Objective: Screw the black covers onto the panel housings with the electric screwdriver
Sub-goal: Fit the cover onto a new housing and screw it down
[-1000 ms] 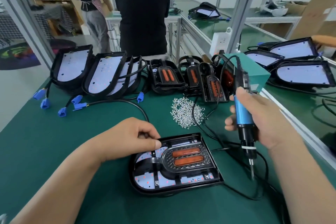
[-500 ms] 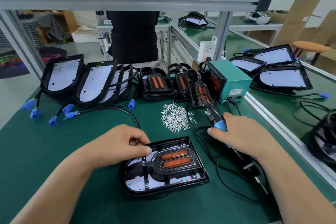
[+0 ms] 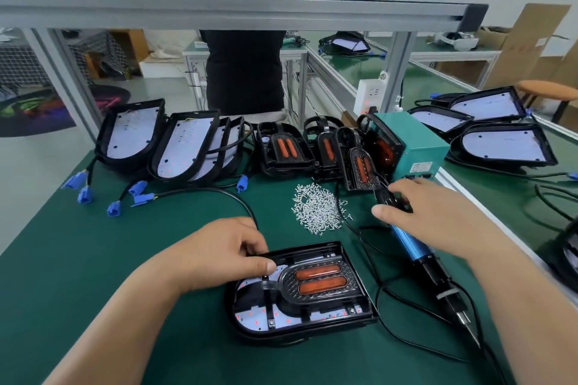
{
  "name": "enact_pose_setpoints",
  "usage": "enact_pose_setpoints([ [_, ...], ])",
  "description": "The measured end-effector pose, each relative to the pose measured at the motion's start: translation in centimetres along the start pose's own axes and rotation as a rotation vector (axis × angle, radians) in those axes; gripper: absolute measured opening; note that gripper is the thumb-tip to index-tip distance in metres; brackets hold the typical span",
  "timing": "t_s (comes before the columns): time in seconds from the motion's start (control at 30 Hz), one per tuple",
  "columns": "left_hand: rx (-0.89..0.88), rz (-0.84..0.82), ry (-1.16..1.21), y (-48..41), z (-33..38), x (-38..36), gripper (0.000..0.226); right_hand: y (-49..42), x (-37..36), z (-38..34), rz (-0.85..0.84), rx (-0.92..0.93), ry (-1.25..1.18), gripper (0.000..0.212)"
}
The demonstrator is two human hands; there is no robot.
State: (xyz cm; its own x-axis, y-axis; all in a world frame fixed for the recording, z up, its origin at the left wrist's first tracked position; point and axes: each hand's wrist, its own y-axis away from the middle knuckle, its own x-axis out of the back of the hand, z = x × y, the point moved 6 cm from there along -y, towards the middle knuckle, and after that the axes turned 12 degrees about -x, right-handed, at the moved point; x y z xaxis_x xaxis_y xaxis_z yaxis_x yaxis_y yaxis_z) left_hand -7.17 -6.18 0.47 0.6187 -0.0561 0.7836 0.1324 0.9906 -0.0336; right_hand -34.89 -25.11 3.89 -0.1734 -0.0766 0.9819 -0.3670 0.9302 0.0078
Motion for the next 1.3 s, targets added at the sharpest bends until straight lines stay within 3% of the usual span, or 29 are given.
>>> enact_pose_setpoints([
  [0.23,-0.015,0.0,0.011,0.0,-0.1,0.0,0.021,-2.3,-0.9,0.3,0.006,-0.052,0.025,0.071],
  [0.37,-0.016,0.0,0.021,0.0,0.0,-0.1,0.02,-2.6,-0.1,-4.5,0.175,0.193,-0.054,0.059],
  [0.5,-0.023,-0.009,0.012,-0.1,0.2,0.0,0.019,-2.2,-2.0,-14.0,-0.063,0.531,-0.155,0.034],
  [0.6,-0.026,-0.016,0.018,0.0,0.3,0.1,0.016,-3.0,-5.2,-20.1,-0.2,0.62,-0.127,0.025],
  [0.83,-0.02,-0.042,0.031,0.2,-0.5,0.2,0.013,-5.1,-8.1,-25.8,-0.145,0.648,-0.042,0.038],
  [0.97,-0.031,-0.035,0.041,0.2,-0.6,0.0,0.012,-5.3,-8.5,-26.0,-0.129,0.65,0.001,0.017],
  [1.13,-0.034,0.003,0.018,0.1,-0.9,0.1,0.013,-5.4,-7.5,-24.2,-0.252,0.596,-0.188,0.014],
  [1.3,-0.025,0.036,-0.037,-0.1,-1.3,0.2,0.015,-4.1,-5.0,-21.2,-0.224,0.569,-0.481,0.016],
])
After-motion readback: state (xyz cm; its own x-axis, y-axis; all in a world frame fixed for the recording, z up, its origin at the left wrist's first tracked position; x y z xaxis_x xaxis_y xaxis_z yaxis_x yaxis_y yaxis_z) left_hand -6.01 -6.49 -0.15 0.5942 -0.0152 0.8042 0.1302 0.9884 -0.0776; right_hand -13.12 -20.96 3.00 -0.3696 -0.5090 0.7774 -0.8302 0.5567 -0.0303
